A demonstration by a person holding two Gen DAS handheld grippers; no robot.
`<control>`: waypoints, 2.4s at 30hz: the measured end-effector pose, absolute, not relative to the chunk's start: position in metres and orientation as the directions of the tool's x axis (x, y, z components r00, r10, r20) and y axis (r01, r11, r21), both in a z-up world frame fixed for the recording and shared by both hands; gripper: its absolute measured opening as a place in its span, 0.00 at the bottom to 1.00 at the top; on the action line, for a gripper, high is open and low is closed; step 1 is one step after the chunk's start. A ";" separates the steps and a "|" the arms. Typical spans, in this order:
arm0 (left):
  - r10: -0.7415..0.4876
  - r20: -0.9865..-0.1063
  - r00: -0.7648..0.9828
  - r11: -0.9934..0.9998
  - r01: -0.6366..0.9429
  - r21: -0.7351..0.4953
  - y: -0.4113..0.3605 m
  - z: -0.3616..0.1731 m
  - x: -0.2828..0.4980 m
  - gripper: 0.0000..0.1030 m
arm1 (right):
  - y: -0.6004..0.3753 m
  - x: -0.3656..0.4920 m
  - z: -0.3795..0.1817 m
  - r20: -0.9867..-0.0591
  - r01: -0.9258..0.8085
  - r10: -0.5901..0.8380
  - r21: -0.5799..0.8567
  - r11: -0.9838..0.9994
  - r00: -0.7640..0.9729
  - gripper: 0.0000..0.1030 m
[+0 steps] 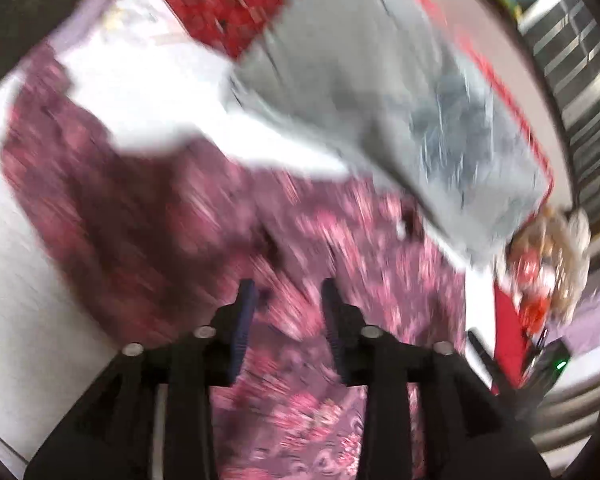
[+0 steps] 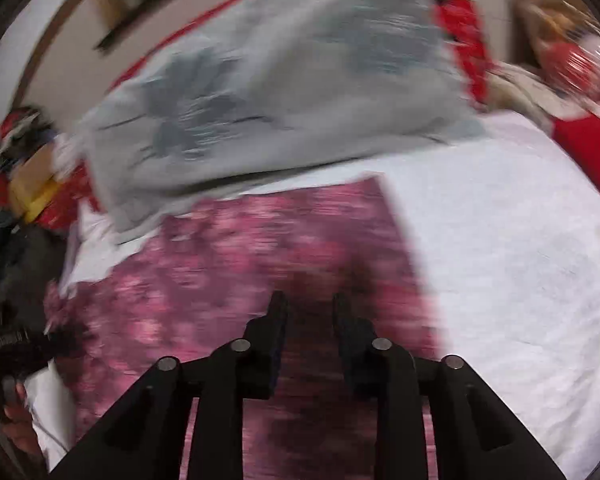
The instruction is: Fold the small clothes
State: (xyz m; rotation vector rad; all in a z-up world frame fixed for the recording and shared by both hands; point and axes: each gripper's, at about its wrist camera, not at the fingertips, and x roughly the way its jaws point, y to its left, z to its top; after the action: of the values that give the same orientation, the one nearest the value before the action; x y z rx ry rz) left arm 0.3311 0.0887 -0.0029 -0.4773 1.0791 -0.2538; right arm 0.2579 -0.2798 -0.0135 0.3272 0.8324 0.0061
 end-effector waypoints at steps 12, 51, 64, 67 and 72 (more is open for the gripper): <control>-0.146 -0.877 0.457 0.847 -0.400 -0.350 0.295 -0.025 0.423 0.52 | -0.119 0.297 -0.075 -0.706 -0.114 0.219 0.193 0.975 0.673 0.45; -0.227 -0.799 0.556 0.609 -0.560 -0.562 0.353 -0.094 0.382 0.07 | -0.124 0.296 -0.076 -0.694 -0.129 0.260 0.236 0.963 0.672 0.51; -0.218 -0.708 0.671 0.781 -0.315 -0.539 0.239 0.027 0.361 0.06 | -0.139 0.293 -0.054 -0.724 -0.114 0.264 0.250 0.961 0.637 0.50; -0.248 -0.695 0.675 0.813 -0.245 -0.528 0.198 0.047 0.359 0.06 | -0.166 0.285 -0.047 -0.733 -0.064 0.206 0.218 0.974 0.649 0.51; -0.315 -0.689 0.653 0.840 -0.146 -0.523 0.122 0.064 0.355 0.07 | -0.225 0.269 -0.043 -0.765 0.059 0.096 0.172 0.983 0.637 0.51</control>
State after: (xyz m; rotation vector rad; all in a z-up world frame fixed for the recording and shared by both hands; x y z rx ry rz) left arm 0.3551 0.1220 0.0635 -0.5842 0.8666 -0.1021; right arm 0.2690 -0.2252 -0.0434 0.1882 0.8817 0.0212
